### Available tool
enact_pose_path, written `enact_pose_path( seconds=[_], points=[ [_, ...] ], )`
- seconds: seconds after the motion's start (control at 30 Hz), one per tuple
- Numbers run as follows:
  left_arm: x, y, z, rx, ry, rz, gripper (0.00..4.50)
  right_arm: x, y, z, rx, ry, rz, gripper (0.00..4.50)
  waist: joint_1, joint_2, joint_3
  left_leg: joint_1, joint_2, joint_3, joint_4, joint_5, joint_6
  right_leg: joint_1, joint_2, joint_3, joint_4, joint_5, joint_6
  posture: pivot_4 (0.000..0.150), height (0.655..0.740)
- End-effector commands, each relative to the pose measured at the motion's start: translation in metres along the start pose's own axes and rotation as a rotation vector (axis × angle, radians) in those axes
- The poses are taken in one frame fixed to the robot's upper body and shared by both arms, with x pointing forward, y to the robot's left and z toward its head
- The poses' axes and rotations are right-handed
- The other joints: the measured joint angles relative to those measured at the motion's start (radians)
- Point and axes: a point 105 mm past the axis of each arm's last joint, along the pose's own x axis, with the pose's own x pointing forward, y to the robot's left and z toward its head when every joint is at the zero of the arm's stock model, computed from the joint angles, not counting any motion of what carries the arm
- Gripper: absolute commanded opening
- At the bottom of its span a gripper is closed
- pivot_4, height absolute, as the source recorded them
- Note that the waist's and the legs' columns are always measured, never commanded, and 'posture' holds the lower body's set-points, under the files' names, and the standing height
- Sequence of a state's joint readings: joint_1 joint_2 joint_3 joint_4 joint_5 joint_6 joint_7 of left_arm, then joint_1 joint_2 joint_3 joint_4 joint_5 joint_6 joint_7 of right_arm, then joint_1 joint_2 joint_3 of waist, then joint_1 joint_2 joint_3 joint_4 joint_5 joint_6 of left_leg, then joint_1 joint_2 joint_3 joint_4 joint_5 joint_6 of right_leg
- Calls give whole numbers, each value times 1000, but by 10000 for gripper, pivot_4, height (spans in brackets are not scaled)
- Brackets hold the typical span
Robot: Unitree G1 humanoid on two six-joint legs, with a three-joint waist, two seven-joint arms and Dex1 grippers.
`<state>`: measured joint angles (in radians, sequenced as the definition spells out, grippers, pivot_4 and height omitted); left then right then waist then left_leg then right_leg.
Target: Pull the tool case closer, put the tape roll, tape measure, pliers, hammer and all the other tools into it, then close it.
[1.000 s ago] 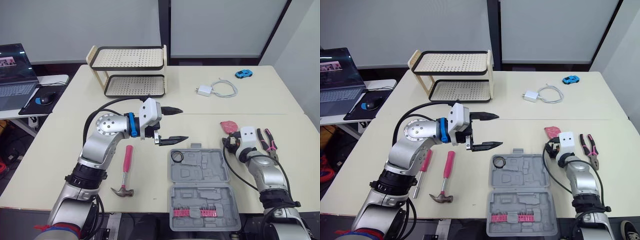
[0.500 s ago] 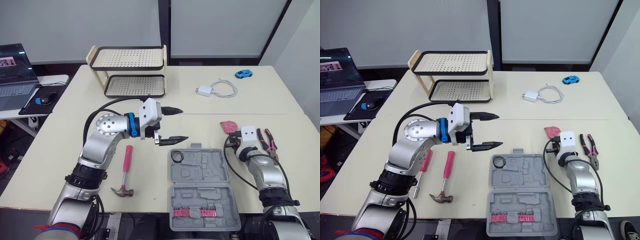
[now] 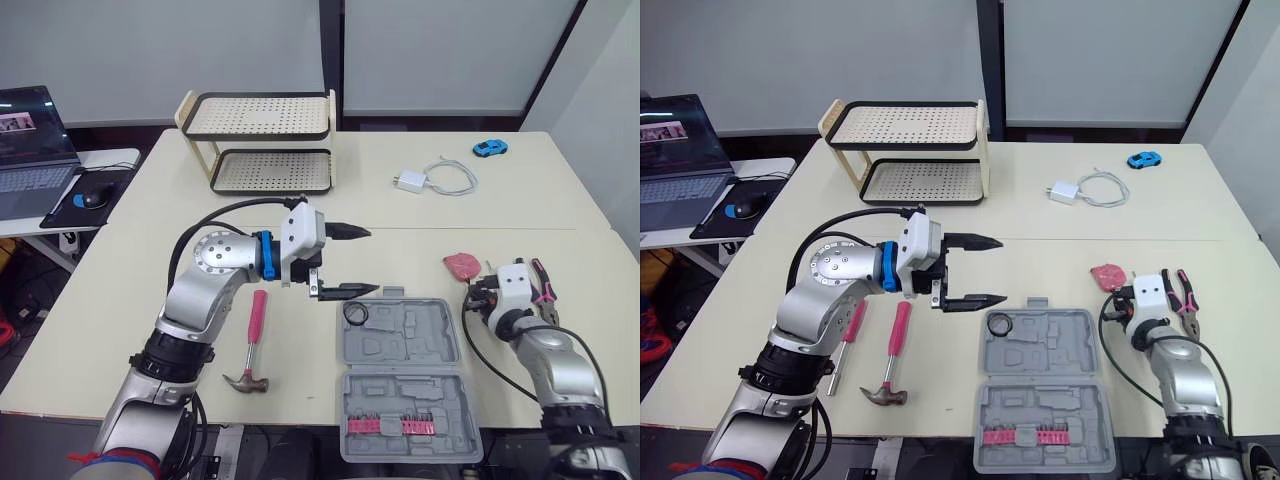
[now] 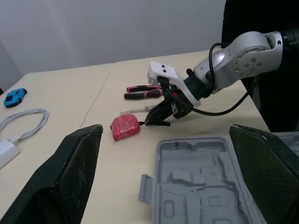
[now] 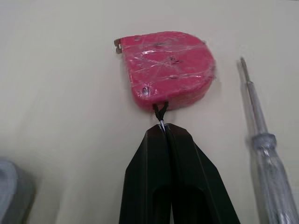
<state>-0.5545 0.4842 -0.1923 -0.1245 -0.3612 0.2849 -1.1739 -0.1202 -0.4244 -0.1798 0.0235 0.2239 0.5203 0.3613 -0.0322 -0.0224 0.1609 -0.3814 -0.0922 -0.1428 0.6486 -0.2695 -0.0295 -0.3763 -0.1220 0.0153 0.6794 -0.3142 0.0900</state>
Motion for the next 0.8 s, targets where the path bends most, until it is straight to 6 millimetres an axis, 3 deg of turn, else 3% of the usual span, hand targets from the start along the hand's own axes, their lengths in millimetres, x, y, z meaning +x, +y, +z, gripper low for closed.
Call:
enact_pose_path(
  seconds=[0.03,0.37,0.8],
  points=[
    [2,-15,10,20,-28,-80,45000,-20,2,11,-13,-22,41,410,0,0,0,0,0,0,0,0,0,0,0,0,0,0,0,1500,7400],
    [1,-40,4,-43,-13,-188,45000,-70,16,-9,-78,79,141,410,3,0,0,0,0,-1,0,0,1,1,0,0,0,0,0,1500,7400],
    [-5,-47,-3,-62,6,-229,45000,-122,33,-37,-16,188,192,410,5,1,0,1,0,-3,0,-2,4,3,0,-1,-1,0,0,1500,7400]
  ],
)
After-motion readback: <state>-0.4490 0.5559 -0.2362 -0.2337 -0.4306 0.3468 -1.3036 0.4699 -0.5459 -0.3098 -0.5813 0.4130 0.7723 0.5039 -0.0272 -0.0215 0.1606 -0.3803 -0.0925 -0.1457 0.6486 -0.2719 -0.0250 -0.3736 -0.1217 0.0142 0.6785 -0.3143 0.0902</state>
